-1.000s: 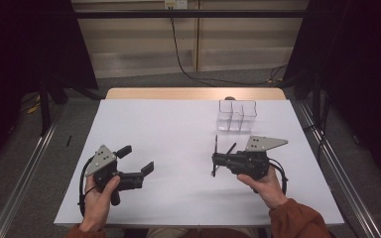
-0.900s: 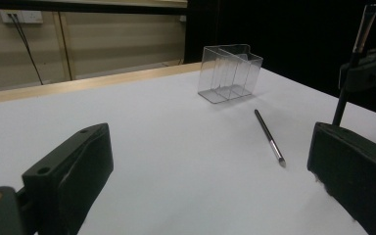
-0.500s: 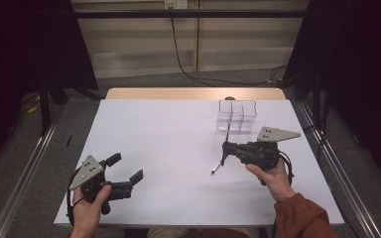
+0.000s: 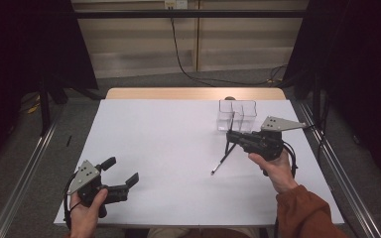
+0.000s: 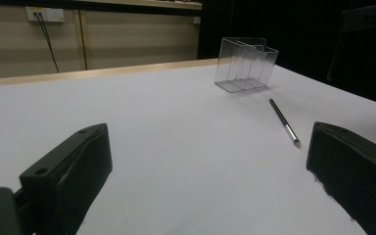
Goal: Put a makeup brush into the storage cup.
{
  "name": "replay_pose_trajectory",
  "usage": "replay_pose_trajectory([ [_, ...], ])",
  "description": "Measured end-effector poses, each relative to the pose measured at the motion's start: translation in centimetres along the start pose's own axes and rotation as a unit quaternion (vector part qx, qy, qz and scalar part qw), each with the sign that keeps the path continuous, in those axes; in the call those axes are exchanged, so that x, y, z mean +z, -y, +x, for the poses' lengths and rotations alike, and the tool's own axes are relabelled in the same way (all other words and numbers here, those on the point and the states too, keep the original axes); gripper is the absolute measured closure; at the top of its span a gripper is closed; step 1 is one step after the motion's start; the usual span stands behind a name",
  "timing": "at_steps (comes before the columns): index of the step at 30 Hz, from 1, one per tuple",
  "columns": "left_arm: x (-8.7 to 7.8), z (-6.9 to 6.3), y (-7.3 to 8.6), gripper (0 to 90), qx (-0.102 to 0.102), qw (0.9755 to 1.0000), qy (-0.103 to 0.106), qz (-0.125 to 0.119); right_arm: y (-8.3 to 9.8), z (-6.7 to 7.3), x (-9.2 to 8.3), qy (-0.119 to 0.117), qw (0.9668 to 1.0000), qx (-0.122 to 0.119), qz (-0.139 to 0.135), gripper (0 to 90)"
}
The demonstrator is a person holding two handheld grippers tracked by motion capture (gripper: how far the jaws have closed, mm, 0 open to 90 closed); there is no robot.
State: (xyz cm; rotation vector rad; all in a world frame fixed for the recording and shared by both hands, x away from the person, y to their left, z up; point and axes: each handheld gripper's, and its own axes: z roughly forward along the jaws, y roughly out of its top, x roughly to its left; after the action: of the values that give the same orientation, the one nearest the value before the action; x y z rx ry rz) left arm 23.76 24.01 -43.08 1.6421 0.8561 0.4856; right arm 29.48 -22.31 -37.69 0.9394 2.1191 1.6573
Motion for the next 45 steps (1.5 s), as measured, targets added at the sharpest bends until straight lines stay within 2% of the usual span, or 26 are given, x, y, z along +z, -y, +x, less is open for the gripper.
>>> replay_pose_trajectory([
  [2, 0.1, 0.0, -0.1, 1.9, 0.004, 1.0000, -0.003, -0.001, 0.0, -0.3, 0.2, 0.010, 0.9999, 0.001, 0.006, 84.3],
  [3, 0.0, -0.1, -0.1, 2.0, -0.001, 1.0000, -0.004, -0.005, -0.1, -0.4, 0.2, 0.013, 0.9999, 0.002, 0.007, 84.3],
  [4, 0.0, 0.0, -0.1, 1.8, -0.001, 1.0000, 0.001, -0.006, -0.1, -0.6, 0.2, 0.015, 0.9999, 0.004, 0.004, 84.3],
  [9, 0.0, 0.1, -0.2, 1.8, 0.003, 0.9999, -0.002, -0.012, -0.8, -1.3, 0.2, 0.027, 0.9996, 0.002, -0.003, 84.3],
  [12, 0.0, -0.1, -0.2, 1.9, 0.012, 0.9998, 0.005, -0.013, -1.2, -1.9, 0.3, 0.034, 0.9994, 0.004, -0.008, 84.3],
  [14, -0.2, -0.2, -0.3, 3.2, 0.015, 0.9995, 0.013, -0.023, -1.3, -2.3, 0.5, 0.038, 0.9992, 0.005, -0.007, 84.3],
  [17, -0.2, -0.4, -0.1, 3.0, 0.023, 0.9996, 0.005, -0.013, -1.5, -2.9, 0.8, 0.048, 0.9988, 0.004, -0.003, 84.3],
  [20, -0.3, -0.3, -0.1, 2.9, 0.027, 0.9995, 0.000, -0.014, -1.7, -3.4, 1.0, 0.052, 0.9986, 0.008, -0.008, 84.3],
  [28, -0.2, -0.4, -0.1, 2.5, 0.038, 0.9993, -0.005, -0.004, -3.1, -5.0, 1.4, 0.072, 0.9971, 0.015, -0.020, 84.3],
  [39, -0.4, -0.2, 0.1, 2.5, 0.032, 0.9995, -0.006, 0.000, -5.4, -6.5, 2.5, 0.089, 0.9955, 0.012, -0.030, 84.2],
  [45, -0.5, -0.1, 0.1, 2.5, 0.032, 0.9995, -0.006, 0.002, -6.0, -7.8, 3.4, 0.098, 0.9947, 0.018, -0.024, 84.3],
])
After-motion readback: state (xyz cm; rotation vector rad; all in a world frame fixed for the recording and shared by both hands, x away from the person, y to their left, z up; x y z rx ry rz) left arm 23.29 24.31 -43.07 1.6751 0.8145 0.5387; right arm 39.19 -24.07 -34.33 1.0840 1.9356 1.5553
